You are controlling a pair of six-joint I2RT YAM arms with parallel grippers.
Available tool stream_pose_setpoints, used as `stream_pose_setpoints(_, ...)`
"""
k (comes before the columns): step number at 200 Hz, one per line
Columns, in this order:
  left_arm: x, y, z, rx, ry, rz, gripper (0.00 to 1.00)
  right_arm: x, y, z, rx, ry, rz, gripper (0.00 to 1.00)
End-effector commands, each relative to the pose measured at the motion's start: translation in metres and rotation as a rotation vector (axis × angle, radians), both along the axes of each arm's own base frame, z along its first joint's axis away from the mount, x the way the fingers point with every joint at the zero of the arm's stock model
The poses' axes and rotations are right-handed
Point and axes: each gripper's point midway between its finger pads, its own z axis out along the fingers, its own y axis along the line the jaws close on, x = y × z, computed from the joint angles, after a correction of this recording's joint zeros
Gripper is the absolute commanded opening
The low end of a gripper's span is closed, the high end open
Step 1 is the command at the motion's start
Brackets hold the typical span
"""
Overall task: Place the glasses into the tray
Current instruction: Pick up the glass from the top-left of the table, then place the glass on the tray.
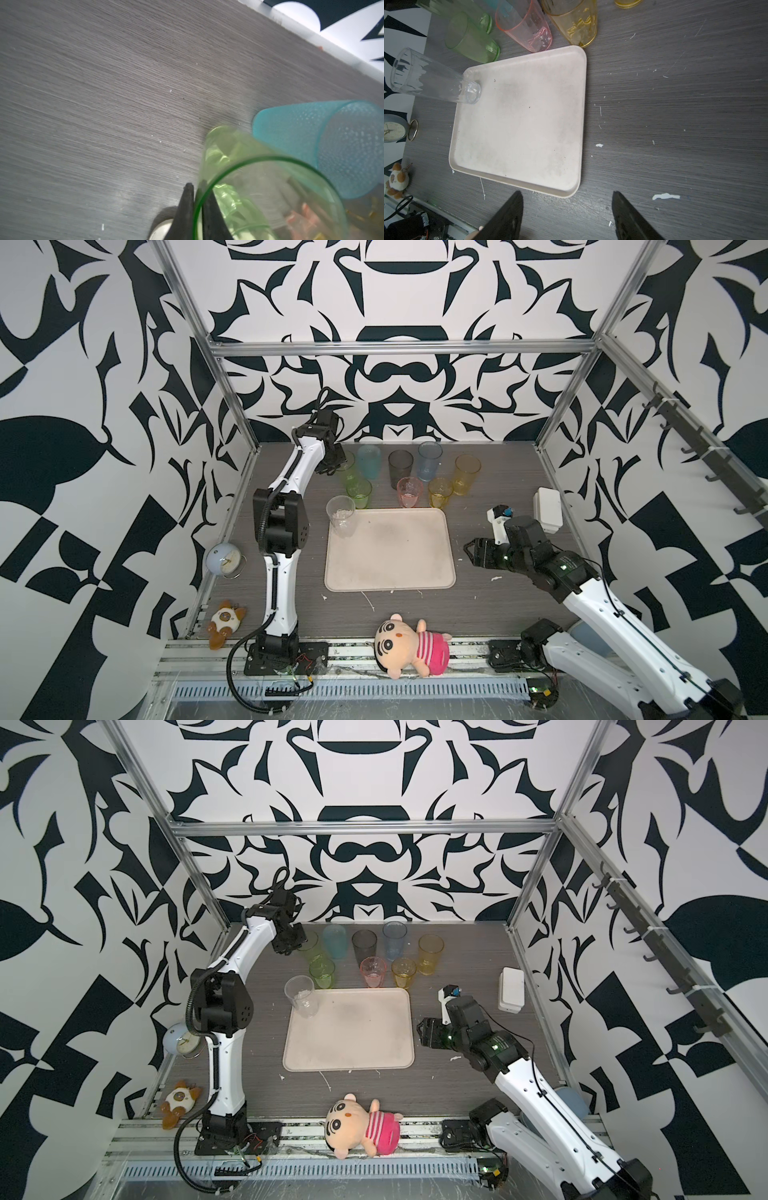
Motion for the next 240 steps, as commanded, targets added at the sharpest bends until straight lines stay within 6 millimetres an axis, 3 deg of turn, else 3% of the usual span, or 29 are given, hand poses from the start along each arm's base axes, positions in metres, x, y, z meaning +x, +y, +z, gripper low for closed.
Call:
stream_pose_setpoints(1,-0.002,0.006,0.013,-0.001,-0.008,0.008,0.05,0.007,0.002,0.014,0.003,-0.041,0.001,0.71)
stream_pose_setpoints(17,-0.006,0.007,0.02,0.002,-0.014,0.005,0.0,0.008,0.004,0.014,0.009,-0.042,0.004,0.71)
stream_pose_setpoints(65,-0.03,0.014,0.049,0.019,-0.033,-0.005,0.0,0.013,0.009,0.017,0.027,-0.046,0.014,0.71)
stream_pose_setpoints(148,-0.111,0.05,0.091,0.153,0.006,-0.014,0.0,0.029,0.027,0.02,0.079,-0.05,0.041,0.71)
stream_pose_setpoints(240,-0.187,0.073,0.117,0.2,0.036,-0.001,0.0,0.044,0.044,0.022,0.12,-0.038,0.07,0.7)
